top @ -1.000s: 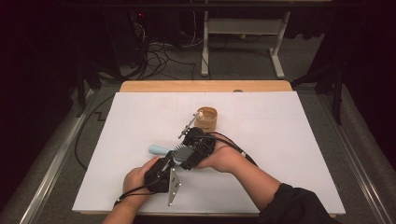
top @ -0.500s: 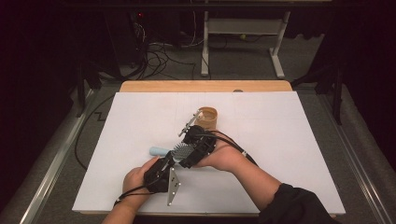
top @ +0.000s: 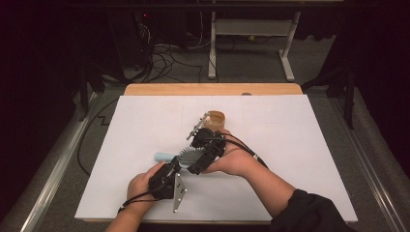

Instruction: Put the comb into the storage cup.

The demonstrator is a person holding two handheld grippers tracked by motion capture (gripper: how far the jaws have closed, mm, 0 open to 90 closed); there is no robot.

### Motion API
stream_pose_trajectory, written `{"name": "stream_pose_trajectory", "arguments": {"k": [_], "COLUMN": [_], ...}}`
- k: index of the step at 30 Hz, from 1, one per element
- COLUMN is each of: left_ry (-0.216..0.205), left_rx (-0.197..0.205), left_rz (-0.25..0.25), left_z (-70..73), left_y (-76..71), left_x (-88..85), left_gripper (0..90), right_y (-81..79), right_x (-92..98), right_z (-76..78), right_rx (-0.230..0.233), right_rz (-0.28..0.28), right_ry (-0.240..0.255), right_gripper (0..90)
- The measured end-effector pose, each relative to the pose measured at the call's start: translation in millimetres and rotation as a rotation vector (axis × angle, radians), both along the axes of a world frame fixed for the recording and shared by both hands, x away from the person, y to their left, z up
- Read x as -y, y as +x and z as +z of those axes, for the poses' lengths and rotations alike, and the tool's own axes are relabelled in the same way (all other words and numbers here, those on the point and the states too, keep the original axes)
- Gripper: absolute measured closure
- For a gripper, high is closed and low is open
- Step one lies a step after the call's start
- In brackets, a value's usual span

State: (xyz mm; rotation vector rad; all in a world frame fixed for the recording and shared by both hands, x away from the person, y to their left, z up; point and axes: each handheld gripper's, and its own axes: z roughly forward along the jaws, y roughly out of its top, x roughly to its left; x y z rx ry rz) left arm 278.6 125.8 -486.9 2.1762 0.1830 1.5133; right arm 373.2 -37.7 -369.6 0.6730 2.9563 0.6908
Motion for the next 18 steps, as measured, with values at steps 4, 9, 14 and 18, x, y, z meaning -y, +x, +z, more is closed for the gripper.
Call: {"name": "stream_pose_trajectory", "arguments": {"k": [4,9,14,18], "left_ry": [0.002,-0.01,-0.015,-0.016], "left_rx": [-0.001,-0.004,-0.003,-0.005], "left_rz": [0.001,0.001,0.004,0.006], "left_z": [-0.1,0.4,0.6,0.6], "left_y": [0.0,0.5,0.4,0.8], "left_x": [0.3,-0.2,-0.4,0.0], "left_gripper": [76.7,76.7,76.8,76.8], "right_y": [-2.0,-3.5,-6.4,-8.9], "right_x": [1.4,5.4,11.4,19.6], "right_z": [1.9,2.4,2.9,2.9], "right_rx": [0.002,0.01,0.019,0.03], "right_rz": [0.002,-0.011,-0.013,-0.012], "right_ry": [-0.012,-0.016,-0.02,-0.043], "right_gripper": [0.1,0.1,0.1,0.2]}}
